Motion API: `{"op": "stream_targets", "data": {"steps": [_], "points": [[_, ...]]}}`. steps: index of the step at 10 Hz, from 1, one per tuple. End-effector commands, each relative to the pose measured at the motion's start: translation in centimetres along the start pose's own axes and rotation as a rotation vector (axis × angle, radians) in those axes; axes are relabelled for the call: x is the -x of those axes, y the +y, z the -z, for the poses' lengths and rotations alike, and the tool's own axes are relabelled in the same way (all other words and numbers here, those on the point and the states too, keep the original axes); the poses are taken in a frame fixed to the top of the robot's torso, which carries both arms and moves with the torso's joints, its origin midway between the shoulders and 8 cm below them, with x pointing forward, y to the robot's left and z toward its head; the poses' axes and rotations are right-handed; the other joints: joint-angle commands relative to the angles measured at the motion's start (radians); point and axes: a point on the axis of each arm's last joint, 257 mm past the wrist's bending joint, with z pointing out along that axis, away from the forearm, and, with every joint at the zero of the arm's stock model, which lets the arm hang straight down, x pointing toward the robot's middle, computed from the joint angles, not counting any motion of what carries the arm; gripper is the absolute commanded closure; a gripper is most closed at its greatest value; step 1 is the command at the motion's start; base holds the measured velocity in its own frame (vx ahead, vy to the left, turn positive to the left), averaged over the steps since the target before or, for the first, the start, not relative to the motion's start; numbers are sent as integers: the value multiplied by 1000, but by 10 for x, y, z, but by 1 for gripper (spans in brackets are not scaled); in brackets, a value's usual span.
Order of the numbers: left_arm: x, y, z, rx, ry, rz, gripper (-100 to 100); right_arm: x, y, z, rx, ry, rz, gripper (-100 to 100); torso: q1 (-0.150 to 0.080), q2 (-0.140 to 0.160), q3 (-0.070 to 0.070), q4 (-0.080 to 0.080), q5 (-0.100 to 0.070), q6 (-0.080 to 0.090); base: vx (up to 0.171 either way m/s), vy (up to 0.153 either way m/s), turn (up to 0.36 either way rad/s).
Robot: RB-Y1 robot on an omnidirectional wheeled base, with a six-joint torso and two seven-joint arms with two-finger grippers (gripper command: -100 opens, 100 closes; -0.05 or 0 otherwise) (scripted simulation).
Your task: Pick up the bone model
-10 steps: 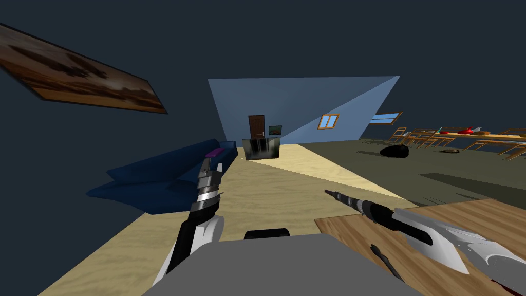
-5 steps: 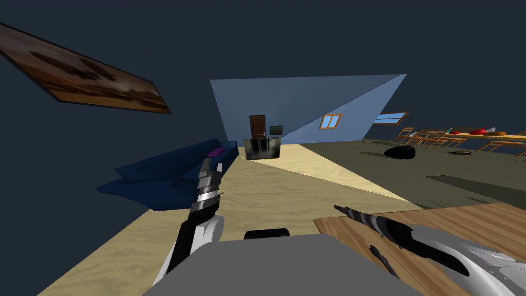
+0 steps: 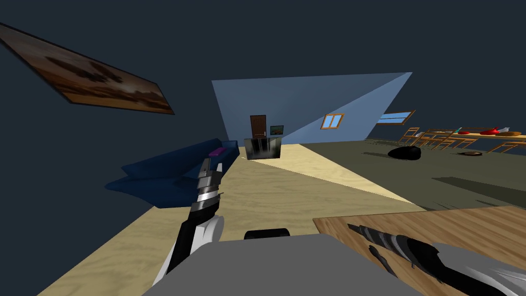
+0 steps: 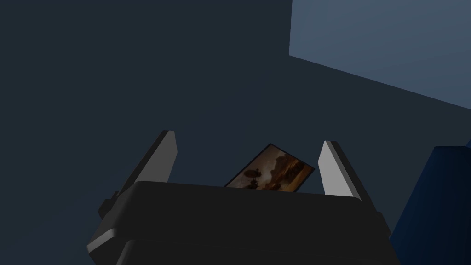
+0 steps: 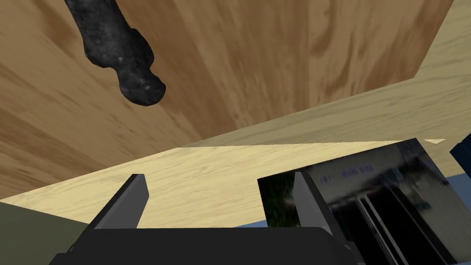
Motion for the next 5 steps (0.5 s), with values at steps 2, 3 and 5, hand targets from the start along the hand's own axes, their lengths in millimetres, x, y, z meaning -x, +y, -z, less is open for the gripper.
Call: {"op": "stream_targets", "data": {"steps": [2, 3, 5], "points": [[0, 0, 0, 0, 0, 0, 0, -60, -32, 11, -58, 127, 63, -100, 0, 0, 0, 0, 0, 0, -18, -7, 39], [0, 0, 0, 0, 0, 0, 0, -62, -32, 11, -58, 132, 64, -100, 0, 0, 0, 0, 0, 0, -17, 0, 13], [0, 0, 0, 0, 0, 0, 0, -87, -42, 18, -76, 186, 88, -100, 1, 0, 0, 0, 0, 0, -9, 3, 12]]}}
